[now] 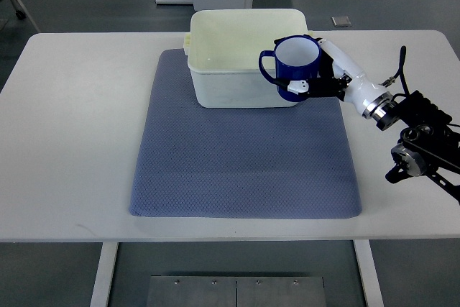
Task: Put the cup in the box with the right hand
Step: 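Lift the mug with the right hand and carry it over the cream box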
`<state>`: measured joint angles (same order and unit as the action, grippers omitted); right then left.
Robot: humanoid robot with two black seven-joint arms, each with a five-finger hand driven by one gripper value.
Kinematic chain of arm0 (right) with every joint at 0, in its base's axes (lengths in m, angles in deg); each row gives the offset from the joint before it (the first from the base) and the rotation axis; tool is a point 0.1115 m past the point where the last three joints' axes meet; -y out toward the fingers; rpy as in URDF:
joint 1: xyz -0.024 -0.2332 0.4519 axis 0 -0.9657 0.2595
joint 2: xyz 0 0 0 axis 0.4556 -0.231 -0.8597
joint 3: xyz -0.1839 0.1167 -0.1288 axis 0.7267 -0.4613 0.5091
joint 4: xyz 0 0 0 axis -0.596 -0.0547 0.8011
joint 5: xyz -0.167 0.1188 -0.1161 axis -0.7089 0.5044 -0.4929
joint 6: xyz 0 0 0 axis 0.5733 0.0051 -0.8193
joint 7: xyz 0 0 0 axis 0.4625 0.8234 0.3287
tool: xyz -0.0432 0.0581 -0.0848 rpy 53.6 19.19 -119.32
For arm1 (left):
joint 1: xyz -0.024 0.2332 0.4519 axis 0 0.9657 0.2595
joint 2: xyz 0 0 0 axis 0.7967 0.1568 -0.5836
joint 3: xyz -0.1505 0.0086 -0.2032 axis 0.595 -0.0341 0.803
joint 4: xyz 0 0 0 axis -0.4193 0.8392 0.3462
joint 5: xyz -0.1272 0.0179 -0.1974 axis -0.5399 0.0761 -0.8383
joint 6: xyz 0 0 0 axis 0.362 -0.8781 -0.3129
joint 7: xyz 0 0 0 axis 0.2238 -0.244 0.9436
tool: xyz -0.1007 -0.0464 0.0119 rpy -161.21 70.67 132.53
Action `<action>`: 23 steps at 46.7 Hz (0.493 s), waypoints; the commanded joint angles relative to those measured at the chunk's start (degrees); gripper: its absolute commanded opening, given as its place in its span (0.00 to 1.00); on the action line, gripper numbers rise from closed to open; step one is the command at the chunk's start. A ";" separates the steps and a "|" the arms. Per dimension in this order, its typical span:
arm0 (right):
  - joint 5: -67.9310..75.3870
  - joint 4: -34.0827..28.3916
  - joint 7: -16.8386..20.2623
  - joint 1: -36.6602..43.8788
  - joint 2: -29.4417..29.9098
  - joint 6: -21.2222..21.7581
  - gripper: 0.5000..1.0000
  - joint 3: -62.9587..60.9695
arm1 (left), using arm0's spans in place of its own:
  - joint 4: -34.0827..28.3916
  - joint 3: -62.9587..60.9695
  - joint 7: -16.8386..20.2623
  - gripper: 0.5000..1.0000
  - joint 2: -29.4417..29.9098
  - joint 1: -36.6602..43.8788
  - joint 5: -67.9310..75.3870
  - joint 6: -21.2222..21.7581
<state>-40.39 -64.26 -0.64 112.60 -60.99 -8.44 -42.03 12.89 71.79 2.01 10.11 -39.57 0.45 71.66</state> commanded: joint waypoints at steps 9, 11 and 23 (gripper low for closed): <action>3.43 0.21 3.06 6.45 0.04 0.21 0.00 0.46 | 0.00 0.06 0.00 1.00 0.00 -0.07 -0.02 0.00; 3.78 0.30 3.32 7.07 0.22 0.13 0.00 0.55 | -0.08 0.06 0.00 1.00 0.00 0.02 -0.02 0.00; 4.22 4.60 6.05 9.27 4.79 -0.14 0.00 0.55 | 0.00 0.06 0.00 1.00 0.00 -0.07 -0.02 0.00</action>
<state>-36.11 -60.86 4.68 121.43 -57.62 -8.56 -41.34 12.87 71.73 2.01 10.11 -39.59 0.45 71.66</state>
